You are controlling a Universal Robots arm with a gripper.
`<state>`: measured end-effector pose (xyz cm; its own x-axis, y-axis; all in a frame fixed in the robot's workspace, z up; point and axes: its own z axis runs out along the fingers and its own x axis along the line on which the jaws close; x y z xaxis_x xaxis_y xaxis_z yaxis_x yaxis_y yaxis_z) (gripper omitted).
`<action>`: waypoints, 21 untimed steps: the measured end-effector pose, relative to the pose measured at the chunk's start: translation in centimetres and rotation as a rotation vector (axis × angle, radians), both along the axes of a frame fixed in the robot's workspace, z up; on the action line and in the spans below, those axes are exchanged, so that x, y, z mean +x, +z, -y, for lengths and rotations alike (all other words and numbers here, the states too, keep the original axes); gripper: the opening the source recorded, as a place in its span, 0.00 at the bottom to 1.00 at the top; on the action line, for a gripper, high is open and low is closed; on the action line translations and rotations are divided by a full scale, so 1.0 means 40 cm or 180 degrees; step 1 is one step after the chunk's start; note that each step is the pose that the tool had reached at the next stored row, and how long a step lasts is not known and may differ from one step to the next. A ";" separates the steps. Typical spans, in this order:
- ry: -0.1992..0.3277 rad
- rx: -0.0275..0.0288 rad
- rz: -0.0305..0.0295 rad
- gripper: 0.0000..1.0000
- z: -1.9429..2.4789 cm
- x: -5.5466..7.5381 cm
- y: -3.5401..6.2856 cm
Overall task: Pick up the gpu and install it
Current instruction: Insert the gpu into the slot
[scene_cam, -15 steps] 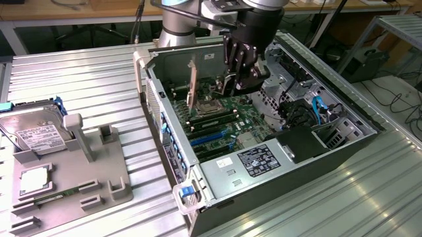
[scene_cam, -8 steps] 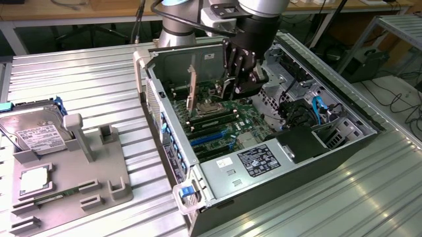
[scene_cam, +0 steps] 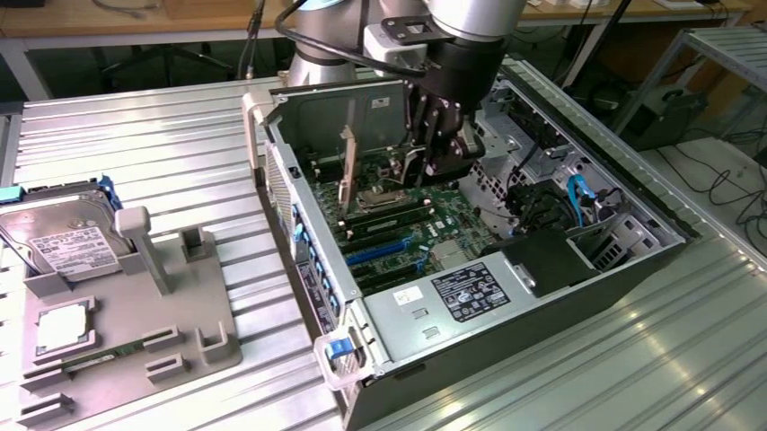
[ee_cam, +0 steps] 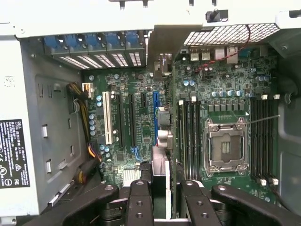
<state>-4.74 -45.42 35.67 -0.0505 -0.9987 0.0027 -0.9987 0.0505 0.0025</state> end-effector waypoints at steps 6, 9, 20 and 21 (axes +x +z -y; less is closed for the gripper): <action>0.0000 0.0000 0.0000 0.28 0.000 0.000 -0.013; 0.0000 0.0000 0.0000 0.28 0.000 0.000 -0.017; 0.0000 0.0000 0.0000 0.28 0.000 0.000 -0.031; 0.0000 0.0000 0.0000 0.28 0.000 0.000 -0.032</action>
<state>-4.74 -45.42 34.39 -0.0505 -0.9987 0.0027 -0.9987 0.0505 0.0025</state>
